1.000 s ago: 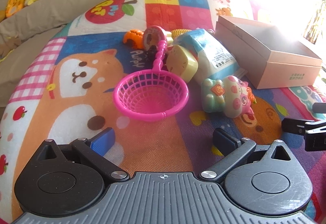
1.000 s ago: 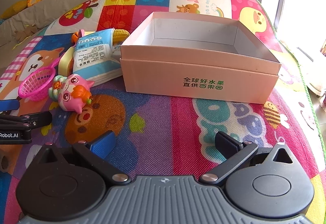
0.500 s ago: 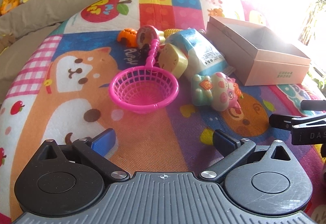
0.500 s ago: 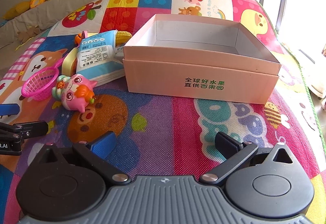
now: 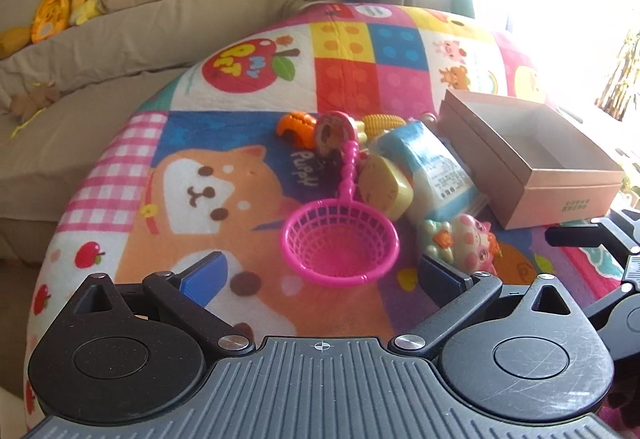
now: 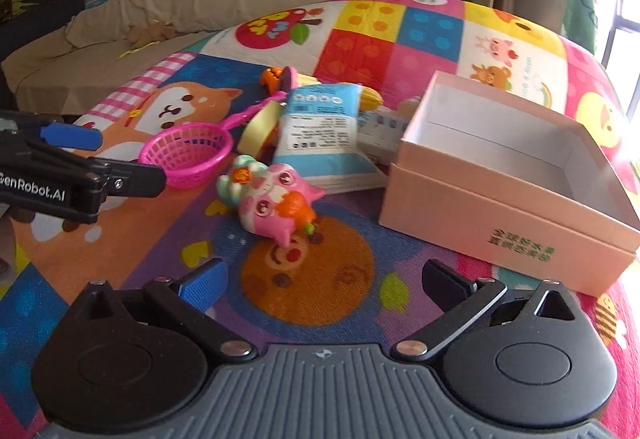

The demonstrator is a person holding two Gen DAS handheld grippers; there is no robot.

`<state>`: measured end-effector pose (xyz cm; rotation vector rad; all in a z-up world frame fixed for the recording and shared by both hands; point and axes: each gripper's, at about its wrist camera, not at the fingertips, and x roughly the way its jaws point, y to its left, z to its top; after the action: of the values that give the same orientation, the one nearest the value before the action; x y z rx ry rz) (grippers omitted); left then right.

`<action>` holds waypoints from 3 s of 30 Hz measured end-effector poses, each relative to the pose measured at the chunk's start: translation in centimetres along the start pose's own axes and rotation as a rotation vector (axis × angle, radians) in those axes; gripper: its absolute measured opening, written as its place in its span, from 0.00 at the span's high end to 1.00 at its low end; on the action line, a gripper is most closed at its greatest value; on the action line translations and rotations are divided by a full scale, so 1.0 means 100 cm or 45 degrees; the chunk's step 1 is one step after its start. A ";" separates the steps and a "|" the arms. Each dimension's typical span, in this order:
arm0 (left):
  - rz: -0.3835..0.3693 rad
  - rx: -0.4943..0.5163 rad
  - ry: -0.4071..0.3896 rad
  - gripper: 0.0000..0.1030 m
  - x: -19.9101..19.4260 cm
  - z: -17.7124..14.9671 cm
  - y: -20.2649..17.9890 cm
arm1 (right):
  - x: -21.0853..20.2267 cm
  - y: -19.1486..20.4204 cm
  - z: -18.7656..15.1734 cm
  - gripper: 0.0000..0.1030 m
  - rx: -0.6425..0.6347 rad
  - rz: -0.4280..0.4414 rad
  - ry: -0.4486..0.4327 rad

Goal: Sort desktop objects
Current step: 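Grasp the pink pig figure with the right tool while the left tool grasps the pink net, then carry the pig into the pink box with the right tool while the left drops the net in, then grasp the blue-white packet with the left tool while the right grasps the pink keychain toy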

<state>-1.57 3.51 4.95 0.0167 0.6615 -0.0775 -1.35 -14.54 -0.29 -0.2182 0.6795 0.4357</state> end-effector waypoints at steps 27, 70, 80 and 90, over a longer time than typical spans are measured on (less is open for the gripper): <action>0.098 0.168 0.112 0.15 0.060 0.007 -0.026 | -0.061 -0.065 -0.038 0.38 0.050 -0.101 0.076; -0.127 0.068 0.026 0.02 0.059 0.026 -0.052 | 0.026 -0.194 0.035 0.37 0.408 -0.230 -0.055; -0.080 -0.087 0.027 0.11 0.096 0.045 -0.050 | -0.017 -0.164 0.046 0.38 0.306 -0.219 -0.139; -0.107 -0.018 0.014 0.44 0.043 0.009 -0.016 | -0.034 -0.088 0.074 0.38 0.124 0.014 -0.198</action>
<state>2.26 1.62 2.99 -0.0242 0.6736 -0.1542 4.50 -20.96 8.00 -0.0869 0.5478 0.4245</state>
